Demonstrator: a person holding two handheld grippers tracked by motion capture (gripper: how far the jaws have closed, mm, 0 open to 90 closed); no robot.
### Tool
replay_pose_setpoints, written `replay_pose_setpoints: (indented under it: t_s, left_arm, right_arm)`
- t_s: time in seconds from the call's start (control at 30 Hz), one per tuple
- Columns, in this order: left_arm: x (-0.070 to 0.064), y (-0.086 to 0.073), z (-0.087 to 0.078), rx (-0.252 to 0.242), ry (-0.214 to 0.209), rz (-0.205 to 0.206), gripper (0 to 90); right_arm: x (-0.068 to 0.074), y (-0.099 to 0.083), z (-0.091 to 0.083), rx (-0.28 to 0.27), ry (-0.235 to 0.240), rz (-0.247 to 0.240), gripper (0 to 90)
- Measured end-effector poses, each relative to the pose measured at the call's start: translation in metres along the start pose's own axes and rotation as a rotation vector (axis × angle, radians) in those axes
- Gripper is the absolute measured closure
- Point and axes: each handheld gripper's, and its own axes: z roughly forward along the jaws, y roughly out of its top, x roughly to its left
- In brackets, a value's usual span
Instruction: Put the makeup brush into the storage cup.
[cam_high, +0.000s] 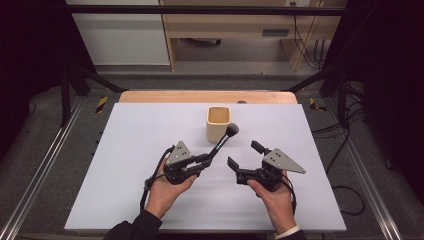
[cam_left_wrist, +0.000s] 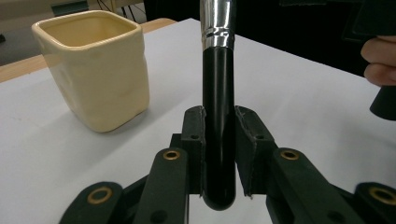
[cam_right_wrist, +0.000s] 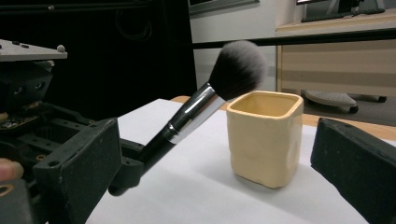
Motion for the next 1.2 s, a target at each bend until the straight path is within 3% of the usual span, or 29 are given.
replay_pose_setpoints:
  t_s: [0.17, 0.23, 0.37, 0.47, 0.8, 0.87, 0.97, 1.03, 1.07, 1.2]
  left_arm:
    - [0.001, -0.003, 0.003, -0.014, -0.003, -0.009, 74.6]
    - [0.001, -0.004, 0.004, -0.015, -0.001, -0.008, 74.6]
    - [0.003, -0.006, 0.006, -0.027, 0.002, -0.014, 74.6]
    - [0.002, -0.008, 0.009, -0.039, -0.001, -0.018, 74.6]
    - [-0.003, -0.008, 0.011, -0.06, -0.01, -0.016, 74.6]
    - [-0.003, -0.007, 0.009, -0.067, -0.013, -0.013, 74.6]
    - [-0.004, -0.007, 0.009, -0.069, -0.014, -0.012, 74.6]
    - [-0.005, -0.006, 0.008, -0.07, -0.02, -0.008, 74.6]
    - [-0.005, -0.006, 0.008, -0.072, -0.022, -0.009, 74.6]
    - [-0.006, -0.006, 0.009, -0.081, -0.026, -0.013, 74.6]
  right_arm:
    - [0.006, -0.002, 0.009, -0.022, -0.012, -0.004, 2.3]
    - [0.005, -0.002, 0.01, -0.021, -0.014, -0.016, 2.3]
    - [0.003, -0.002, 0.013, -0.03, -0.019, 0.02, 3.0]
    - [0.001, -0.003, 0.014, -0.023, -0.038, 0.007, 4.2]
    - [0.003, -0.005, 0.017, -0.003, -0.014, 0.001, 4.7]
    - [0.005, -0.005, 0.019, 0.001, -0.013, 0.03, 4.8]
    - [0.004, -0.006, 0.02, -0.003, -0.011, 0.015, 4.9]
    - [0.005, -0.006, 0.021, 0.006, -0.01, 0.055, 5.9]
    - [0.003, -0.007, 0.022, -0.003, -0.004, 0.037, 6.2]
    - [0.004, -0.008, 0.025, 0.0, 0.003, 0.063, 6.1]
